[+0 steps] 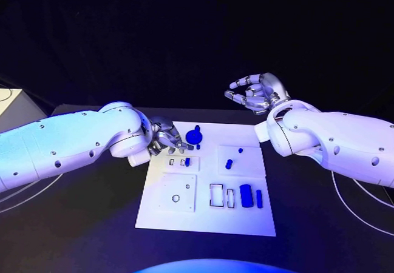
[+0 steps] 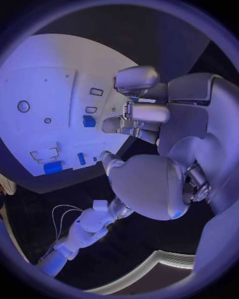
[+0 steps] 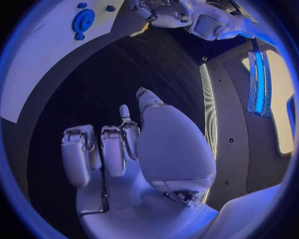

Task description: Assemble the parts on the task board

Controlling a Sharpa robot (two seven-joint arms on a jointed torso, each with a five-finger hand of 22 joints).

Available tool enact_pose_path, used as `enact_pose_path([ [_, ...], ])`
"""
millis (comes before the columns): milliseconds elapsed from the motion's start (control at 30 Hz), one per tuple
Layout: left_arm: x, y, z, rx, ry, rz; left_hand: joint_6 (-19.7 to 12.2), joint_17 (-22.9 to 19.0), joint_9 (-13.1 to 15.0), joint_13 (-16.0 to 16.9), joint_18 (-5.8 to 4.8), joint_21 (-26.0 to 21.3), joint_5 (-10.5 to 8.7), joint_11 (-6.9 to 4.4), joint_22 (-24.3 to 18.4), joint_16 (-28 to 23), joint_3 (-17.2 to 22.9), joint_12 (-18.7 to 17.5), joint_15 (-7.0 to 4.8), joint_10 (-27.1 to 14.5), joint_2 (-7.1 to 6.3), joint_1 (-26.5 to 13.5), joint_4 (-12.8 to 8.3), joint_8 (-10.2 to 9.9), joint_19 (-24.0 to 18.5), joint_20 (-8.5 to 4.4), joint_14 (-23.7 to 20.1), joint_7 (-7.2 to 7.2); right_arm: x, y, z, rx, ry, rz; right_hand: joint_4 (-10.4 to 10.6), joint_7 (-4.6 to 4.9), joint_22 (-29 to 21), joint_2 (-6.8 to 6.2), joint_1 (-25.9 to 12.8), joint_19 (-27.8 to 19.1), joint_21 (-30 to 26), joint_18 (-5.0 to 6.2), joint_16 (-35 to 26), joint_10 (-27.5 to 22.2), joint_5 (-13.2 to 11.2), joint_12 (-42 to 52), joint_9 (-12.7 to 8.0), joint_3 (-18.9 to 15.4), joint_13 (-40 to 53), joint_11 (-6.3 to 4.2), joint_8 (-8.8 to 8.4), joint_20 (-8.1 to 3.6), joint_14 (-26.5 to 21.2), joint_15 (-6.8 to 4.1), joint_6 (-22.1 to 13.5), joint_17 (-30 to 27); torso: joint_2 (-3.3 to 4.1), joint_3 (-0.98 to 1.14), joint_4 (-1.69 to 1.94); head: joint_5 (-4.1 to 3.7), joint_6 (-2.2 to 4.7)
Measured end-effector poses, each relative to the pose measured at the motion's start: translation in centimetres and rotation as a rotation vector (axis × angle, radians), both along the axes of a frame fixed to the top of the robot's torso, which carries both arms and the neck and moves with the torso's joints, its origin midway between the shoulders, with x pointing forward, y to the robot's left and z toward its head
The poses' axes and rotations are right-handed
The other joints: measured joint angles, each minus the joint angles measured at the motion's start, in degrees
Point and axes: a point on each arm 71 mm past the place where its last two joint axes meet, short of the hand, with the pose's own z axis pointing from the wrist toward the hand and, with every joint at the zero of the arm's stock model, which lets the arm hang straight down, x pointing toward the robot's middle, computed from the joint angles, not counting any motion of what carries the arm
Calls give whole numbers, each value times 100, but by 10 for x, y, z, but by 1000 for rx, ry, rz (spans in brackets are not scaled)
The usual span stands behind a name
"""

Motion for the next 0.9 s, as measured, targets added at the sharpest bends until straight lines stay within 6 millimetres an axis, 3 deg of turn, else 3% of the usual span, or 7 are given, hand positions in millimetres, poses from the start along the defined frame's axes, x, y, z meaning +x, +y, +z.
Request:
enact_pose_path([
  [133,5,-5,-2,85,2,-14,-30,0,58,31,0,0,0,0,14,0,-125,34,0,0,25,-103,-2,34,0,0,0,-30,1,-4,0,-2,14,-5,0,0,0,0,0,0,0,0,0,0,0,0,0,0,0,0,0,0,0,0,0,0,1,12,-5,13,-18],
  [467,12,-12,-4,210,28,-46,-29,0,128,110,0,23,0,1,43,0,-190,119,1,0,78,-155,-2,85,18,-18,0,-30,2,-12,-1,-15,48,-16,0,17,-1,0,0,21,0,0,0,0,-24,0,0,0,-1,0,0,21,0,0,-17,0,9,13,1,25,-47],
  [900,13,-25,-8,258,56,-92,-29,0,162,117,0,23,0,1,50,0,-189,118,1,-1,78,-155,-2,112,20,-19,0,-29,3,-14,-4,-30,72,-17,0,17,-2,-22,-22,21,0,0,0,0,-44,0,1,0,-2,0,0,20,0,0,-17,-1,27,-4,4,15,-100],
])
